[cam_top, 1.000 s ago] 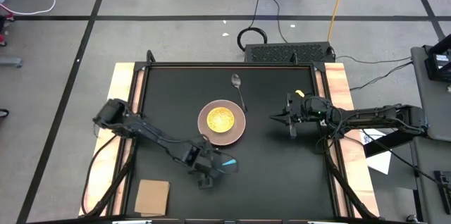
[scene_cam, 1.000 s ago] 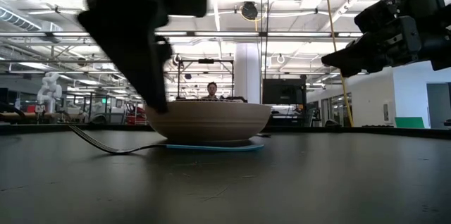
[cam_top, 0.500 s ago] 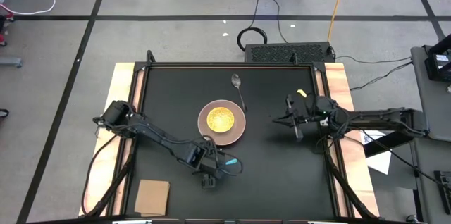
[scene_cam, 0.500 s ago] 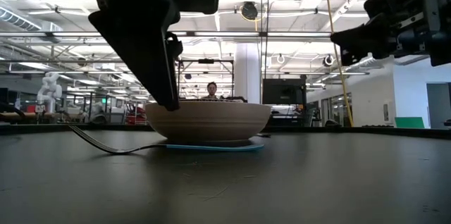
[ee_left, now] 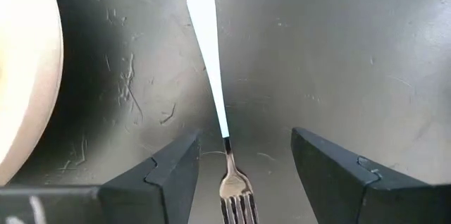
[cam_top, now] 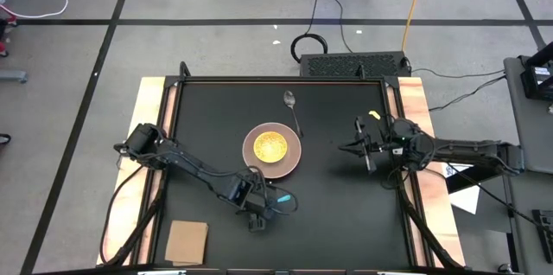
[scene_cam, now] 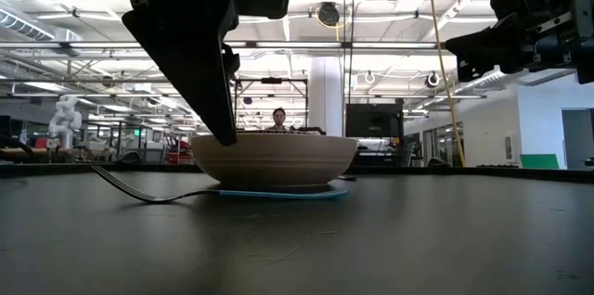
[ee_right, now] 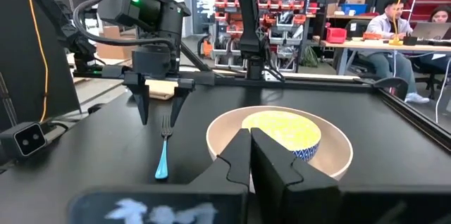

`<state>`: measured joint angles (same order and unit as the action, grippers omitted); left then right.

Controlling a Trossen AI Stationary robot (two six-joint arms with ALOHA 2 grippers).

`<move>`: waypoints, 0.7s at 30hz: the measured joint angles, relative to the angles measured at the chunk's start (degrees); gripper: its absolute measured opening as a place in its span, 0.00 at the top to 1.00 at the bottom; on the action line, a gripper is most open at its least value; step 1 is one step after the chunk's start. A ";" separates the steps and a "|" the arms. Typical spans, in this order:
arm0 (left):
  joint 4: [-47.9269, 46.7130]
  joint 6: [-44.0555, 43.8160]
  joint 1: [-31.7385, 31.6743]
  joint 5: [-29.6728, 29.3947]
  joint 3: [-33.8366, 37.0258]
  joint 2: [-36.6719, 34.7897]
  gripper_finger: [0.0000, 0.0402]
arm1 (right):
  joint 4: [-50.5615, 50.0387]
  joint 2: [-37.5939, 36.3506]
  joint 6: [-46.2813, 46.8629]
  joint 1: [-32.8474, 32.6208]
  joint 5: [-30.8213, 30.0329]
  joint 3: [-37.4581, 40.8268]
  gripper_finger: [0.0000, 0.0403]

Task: Set table place
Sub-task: Put the blue fork on the left side of the plate

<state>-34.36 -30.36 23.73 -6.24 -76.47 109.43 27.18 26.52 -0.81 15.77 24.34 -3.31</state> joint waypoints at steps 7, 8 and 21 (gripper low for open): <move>-0.04 0.41 0.20 -1.11 0.02 0.27 0.43 | -2.12 -1.87 -0.47 0.00 -0.04 0.00 1.00; -0.05 0.48 0.20 -1.18 0.02 0.63 0.43 | -2.33 -1.95 -0.51 0.00 -0.07 -0.01 1.00; -2.63 -0.42 0.15 1.27 0.09 2.91 0.43 | -2.51 -1.99 -0.51 0.02 -0.18 -0.01 1.00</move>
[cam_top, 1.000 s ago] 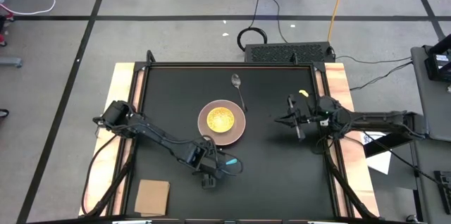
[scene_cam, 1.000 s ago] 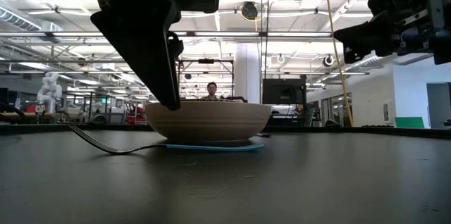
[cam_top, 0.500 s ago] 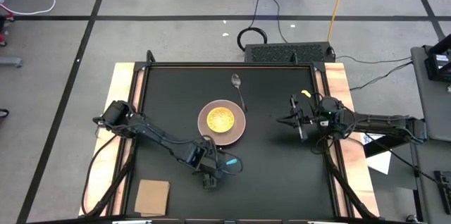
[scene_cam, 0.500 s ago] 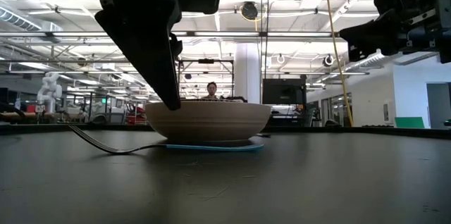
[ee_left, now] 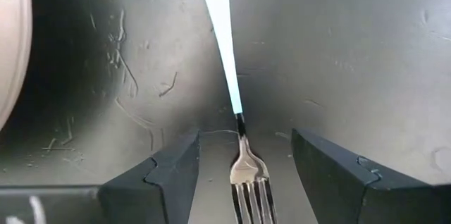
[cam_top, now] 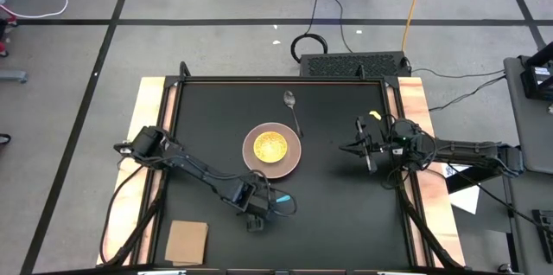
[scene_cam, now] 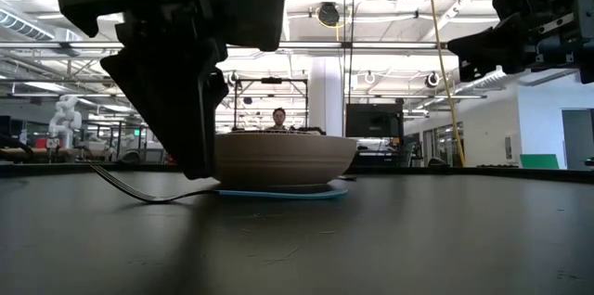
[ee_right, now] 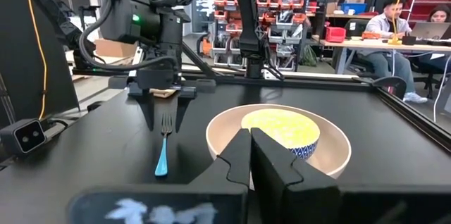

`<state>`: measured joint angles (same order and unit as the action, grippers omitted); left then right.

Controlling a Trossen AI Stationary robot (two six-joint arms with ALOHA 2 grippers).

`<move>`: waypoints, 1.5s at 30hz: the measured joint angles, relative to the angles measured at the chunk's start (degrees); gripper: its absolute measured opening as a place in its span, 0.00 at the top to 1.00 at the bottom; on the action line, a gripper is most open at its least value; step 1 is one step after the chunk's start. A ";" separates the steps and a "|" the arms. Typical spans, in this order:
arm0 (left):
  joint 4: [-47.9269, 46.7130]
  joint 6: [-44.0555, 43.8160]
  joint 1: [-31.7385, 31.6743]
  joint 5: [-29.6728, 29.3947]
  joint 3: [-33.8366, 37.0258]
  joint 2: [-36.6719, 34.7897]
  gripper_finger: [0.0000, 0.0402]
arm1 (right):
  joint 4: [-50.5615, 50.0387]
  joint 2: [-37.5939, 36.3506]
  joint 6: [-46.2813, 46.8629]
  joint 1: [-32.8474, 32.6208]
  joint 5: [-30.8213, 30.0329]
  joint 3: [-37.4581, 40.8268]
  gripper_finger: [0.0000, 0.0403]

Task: Set table place
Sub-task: Put the blue fork on the left side of the plate

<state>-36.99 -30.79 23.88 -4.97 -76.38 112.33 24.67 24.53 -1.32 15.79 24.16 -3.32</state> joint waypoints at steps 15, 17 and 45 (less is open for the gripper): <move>1.19 1.06 -2.43 3.40 -0.02 2.14 0.43 | -0.11 0.01 0.00 -0.02 -0.19 -0.01 1.00; 1.16 1.08 -2.45 3.49 -0.02 2.12 0.43 | -0.09 0.01 0.01 -0.01 -0.19 -0.01 1.00; 1.46 9.14 -2.45 3.43 -0.02 2.12 0.98 | -0.11 0.01 0.00 -0.02 -0.25 -0.01 1.00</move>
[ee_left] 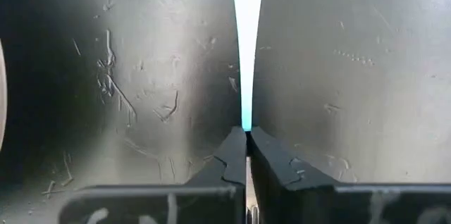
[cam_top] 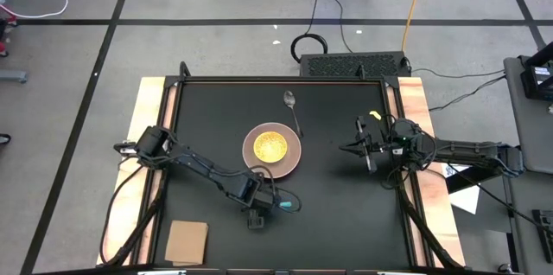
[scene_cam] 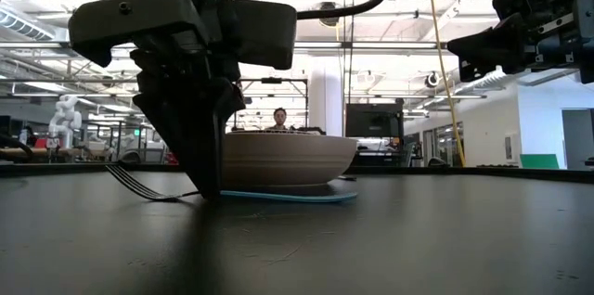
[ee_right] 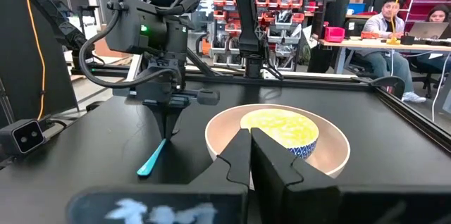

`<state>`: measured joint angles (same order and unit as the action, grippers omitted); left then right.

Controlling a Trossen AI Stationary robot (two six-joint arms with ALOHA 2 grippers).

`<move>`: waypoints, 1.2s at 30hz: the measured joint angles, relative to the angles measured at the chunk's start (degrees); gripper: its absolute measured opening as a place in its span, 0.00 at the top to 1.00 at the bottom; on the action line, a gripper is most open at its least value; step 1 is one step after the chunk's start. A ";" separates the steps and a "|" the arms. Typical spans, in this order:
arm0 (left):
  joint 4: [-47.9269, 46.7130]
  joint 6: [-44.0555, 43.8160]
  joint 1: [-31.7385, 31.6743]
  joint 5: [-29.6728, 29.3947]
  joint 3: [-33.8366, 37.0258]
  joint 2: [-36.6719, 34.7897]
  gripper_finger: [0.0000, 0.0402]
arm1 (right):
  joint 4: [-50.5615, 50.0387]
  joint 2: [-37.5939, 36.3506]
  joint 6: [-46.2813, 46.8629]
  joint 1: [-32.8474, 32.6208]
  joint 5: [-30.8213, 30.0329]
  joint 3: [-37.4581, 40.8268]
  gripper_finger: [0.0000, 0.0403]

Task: Set table place
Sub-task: Put the blue fork on the left side of the plate

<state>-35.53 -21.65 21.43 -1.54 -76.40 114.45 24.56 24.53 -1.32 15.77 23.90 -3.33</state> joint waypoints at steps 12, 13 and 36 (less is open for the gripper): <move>-3.65 1.66 0.03 0.57 0.00 -5.24 0.97 | -0.07 0.01 0.01 0.00 0.00 0.00 1.00; -4.28 1.65 0.08 0.42 0.00 -6.33 0.97 | -0.12 0.02 0.00 0.00 0.00 0.01 1.00; -16.68 21.09 1.60 5.50 0.00 -11.45 0.98 | -0.02 0.02 0.20 0.00 0.00 0.02 1.00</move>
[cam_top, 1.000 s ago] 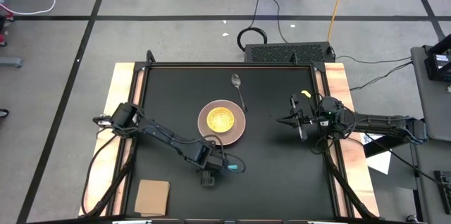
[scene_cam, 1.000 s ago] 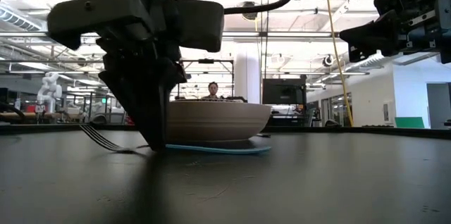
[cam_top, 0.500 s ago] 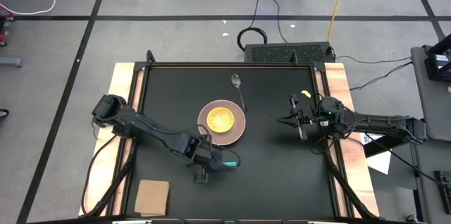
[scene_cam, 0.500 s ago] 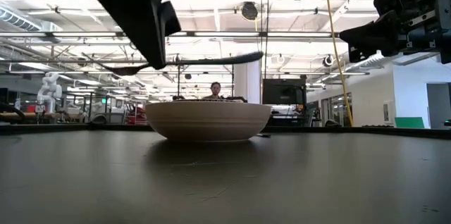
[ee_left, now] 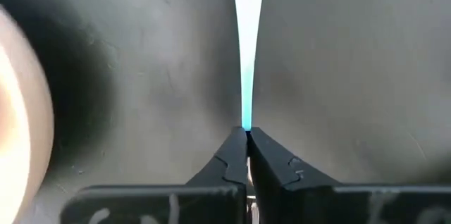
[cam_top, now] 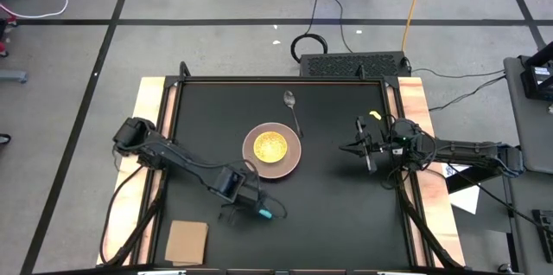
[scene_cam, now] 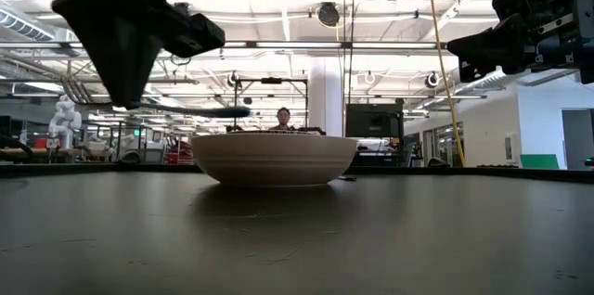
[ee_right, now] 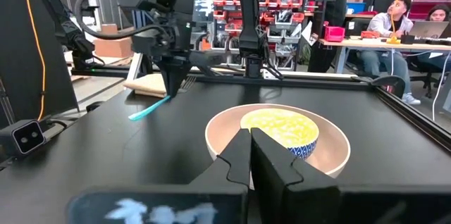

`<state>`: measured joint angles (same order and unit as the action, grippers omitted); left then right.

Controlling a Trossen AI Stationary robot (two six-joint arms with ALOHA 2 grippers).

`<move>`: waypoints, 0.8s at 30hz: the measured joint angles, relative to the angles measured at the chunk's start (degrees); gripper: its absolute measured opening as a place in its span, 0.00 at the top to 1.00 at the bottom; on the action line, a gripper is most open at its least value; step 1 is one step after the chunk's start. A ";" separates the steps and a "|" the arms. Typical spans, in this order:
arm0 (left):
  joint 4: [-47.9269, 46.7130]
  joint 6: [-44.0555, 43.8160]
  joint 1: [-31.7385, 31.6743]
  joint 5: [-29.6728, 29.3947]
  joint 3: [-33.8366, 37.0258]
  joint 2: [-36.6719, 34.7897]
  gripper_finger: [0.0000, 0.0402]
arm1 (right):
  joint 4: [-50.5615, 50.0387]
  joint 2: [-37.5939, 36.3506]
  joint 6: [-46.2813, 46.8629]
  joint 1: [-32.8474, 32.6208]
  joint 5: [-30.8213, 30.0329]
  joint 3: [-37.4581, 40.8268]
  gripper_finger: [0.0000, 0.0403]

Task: Set table place
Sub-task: Put the blue fork on the left side of the plate

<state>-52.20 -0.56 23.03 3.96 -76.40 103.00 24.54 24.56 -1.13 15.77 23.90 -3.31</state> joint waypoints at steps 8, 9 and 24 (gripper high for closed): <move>-6.07 8.11 -0.94 -0.39 0.00 0.00 0.99 | 0.02 0.00 0.02 0.00 0.00 -0.01 1.00; -6.52 8.88 -1.39 -0.50 0.00 0.00 0.98 | 0.02 0.00 0.02 0.00 0.00 -0.02 1.00; -7.68 11.76 -7.21 1.52 2.78 -13.31 0.99 | 0.02 0.00 0.46 -0.01 0.00 -0.02 1.00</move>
<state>-59.89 11.19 15.82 5.48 -73.62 89.69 24.56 24.56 -0.67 15.76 23.90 -3.33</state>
